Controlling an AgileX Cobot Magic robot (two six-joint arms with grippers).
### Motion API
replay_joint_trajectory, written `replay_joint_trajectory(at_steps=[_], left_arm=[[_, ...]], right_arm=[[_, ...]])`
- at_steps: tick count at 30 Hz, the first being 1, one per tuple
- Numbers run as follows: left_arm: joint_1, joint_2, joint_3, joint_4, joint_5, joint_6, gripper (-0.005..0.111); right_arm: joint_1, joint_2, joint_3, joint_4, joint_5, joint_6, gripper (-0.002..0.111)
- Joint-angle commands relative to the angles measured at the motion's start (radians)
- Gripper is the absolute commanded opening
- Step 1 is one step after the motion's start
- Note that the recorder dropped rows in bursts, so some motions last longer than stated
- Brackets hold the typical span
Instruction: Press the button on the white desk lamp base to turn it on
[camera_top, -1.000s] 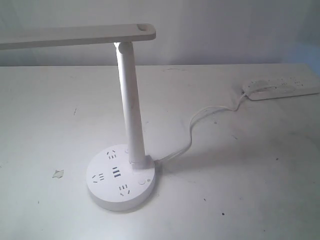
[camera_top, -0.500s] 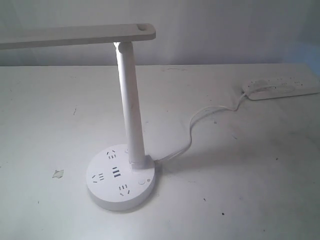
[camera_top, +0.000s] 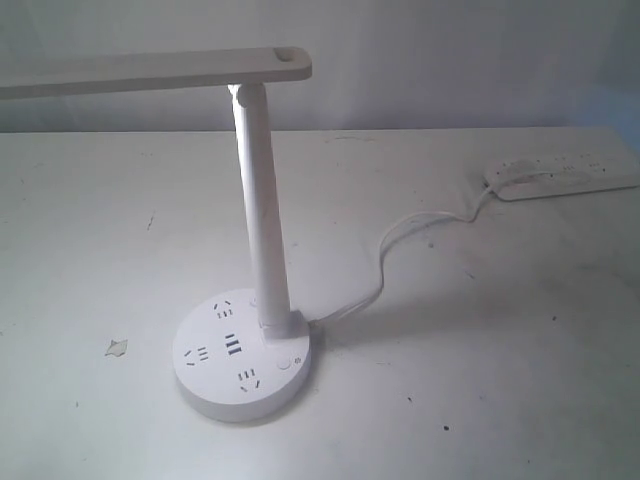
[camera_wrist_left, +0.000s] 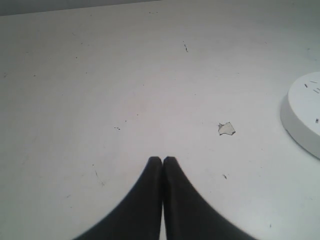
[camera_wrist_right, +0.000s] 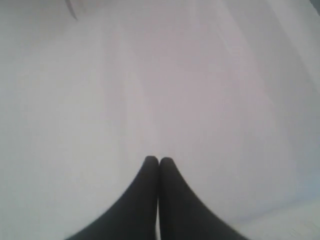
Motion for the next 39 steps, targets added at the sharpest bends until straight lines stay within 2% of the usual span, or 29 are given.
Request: replay_joint_trajectory(at_steps=[1,3,7,10,12,18,39], left_arm=[[0.002,0.001,0.002,-0.004,-0.001,0.000,0.000],[0.002,0.001,0.002,-0.004,-0.001,0.000,0.000],[0.002,0.001,0.002,-0.004,-0.001,0.000,0.000],[0.002,0.001,0.002,-0.004,-0.001,0.000,0.000],[0.002,0.001,0.002,-0.004,-0.003,0.000,0.000],[0.002,0.001,0.002,-0.004,-0.003,0.000,0.000],[0.002,0.001,0.002,-0.004,-0.003,0.000,0.000]], right_arm=[[0.011,-0.004,0.134,0.380,0.263,-0.701,0.000],[0.011,-0.004,0.221,0.373,0.234,-0.785,0.000],[0.011,-0.004,0.365,0.373,0.138,-0.806,0.000],[0.011,-0.004,0.365,0.382,0.222,-0.806,0.000],[0.011,-0.004,0.365,0.393,0.214,-0.825,0.000],[0.011,-0.004,0.365,0.550,0.214,-1.053,0.000],[0.011,-0.004,0.365,0.561,0.216,-1.051,0.000]])
